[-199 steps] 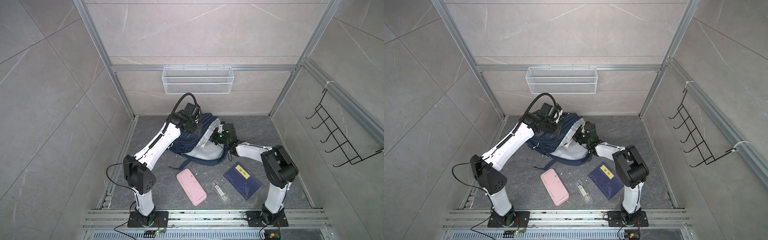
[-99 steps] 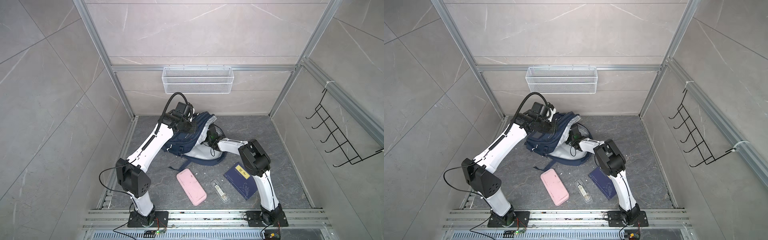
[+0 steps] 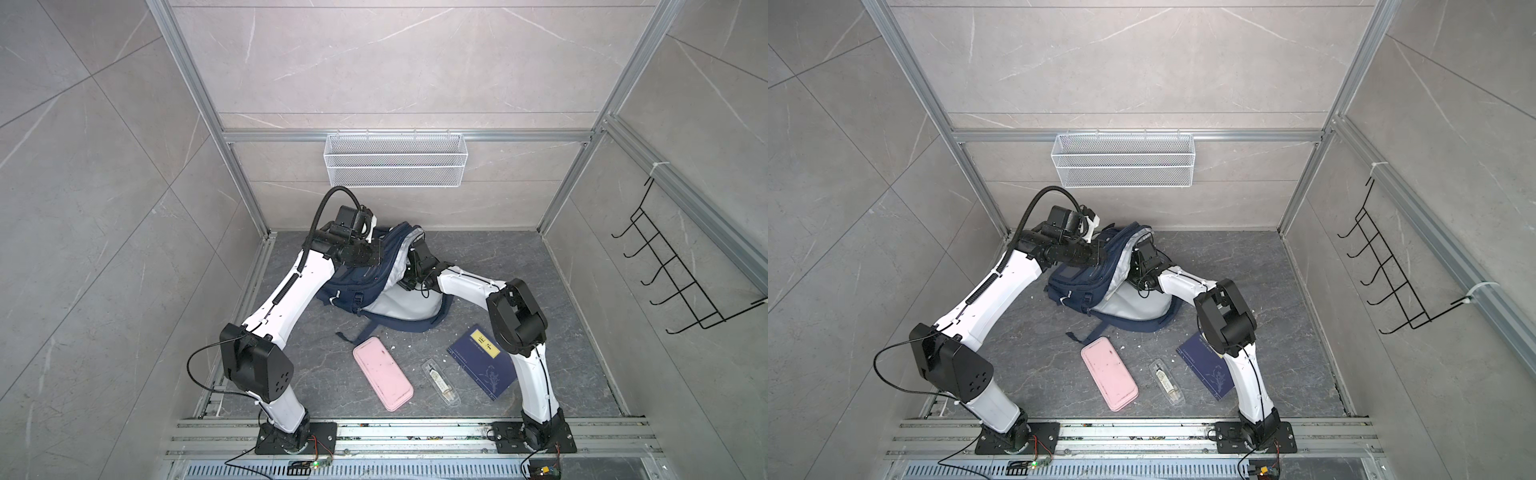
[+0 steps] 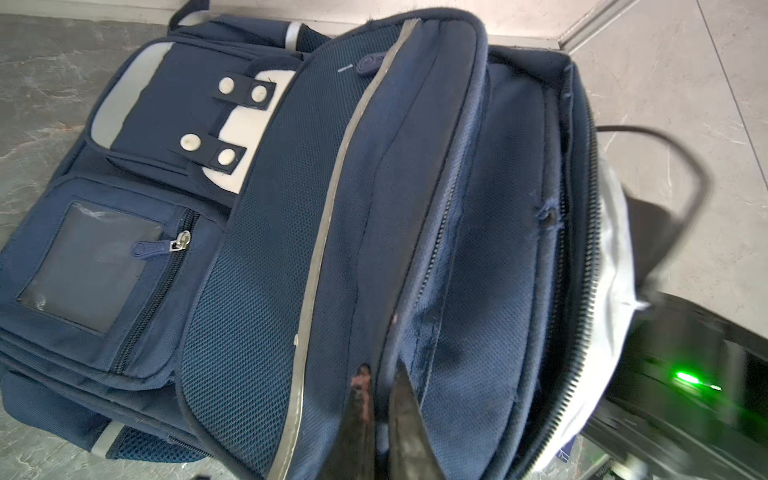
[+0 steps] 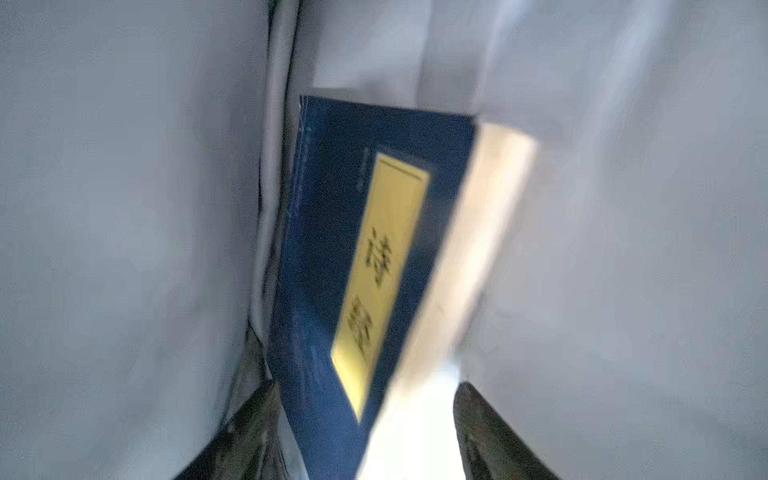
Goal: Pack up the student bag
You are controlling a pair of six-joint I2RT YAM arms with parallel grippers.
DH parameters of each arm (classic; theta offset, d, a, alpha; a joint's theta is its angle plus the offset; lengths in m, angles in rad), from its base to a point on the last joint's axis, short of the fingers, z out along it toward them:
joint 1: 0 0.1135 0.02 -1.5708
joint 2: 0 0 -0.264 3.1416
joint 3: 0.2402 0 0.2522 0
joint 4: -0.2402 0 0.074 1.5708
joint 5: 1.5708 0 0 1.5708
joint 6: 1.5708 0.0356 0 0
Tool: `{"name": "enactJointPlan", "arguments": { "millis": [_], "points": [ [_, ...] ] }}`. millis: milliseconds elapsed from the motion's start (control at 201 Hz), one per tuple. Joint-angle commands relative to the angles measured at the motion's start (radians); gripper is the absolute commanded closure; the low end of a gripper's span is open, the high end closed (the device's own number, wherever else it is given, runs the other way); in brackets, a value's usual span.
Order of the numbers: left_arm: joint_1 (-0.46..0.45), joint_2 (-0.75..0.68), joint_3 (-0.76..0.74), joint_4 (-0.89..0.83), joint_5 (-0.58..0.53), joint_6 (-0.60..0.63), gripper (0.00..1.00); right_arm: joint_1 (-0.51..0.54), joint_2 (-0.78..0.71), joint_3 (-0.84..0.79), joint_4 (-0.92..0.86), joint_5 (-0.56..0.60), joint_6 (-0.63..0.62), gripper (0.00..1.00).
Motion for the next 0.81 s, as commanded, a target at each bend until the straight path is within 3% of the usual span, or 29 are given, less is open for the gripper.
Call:
{"name": "enactJointPlan", "arguments": {
  "millis": [0, 144, 323, 443, 483, 622, 806],
  "points": [
    [0.014, -0.068, 0.0, 0.095, -0.05, -0.009, 1.0, -0.01, -0.156, -0.101, -0.113, 0.041, -0.114, 0.25],
    [0.012, -0.093, -0.118, 0.18, -0.104, -0.027, 1.0, -0.013, -0.376, -0.388, -0.035, 0.102, -0.163, 0.21],
    [-0.015, -0.06, -0.168, 0.192, -0.141, 0.025, 1.0, -0.011, -0.665, -0.6, -0.085, 0.218, -0.313, 0.2],
    [-0.103, -0.004, -0.149, 0.158, -0.281, 0.098, 1.0, -0.025, -0.837, -0.695, -0.136, 0.315, -0.381, 0.01],
    [-0.122, 0.012, -0.149, 0.16, -0.28, 0.106, 1.0, -0.042, -0.869, -0.712, -0.156, 0.315, -0.387, 0.01],
    [-0.188, 0.058, -0.169, 0.157, -0.336, 0.137, 1.0, -0.218, -0.962, -0.796, -0.185, 0.134, -0.379, 0.0],
    [-0.226, 0.091, -0.208, 0.149, -0.392, 0.124, 1.0, -0.229, -0.971, -0.805, -0.315, 0.228, -0.421, 0.01]
  ]
}}
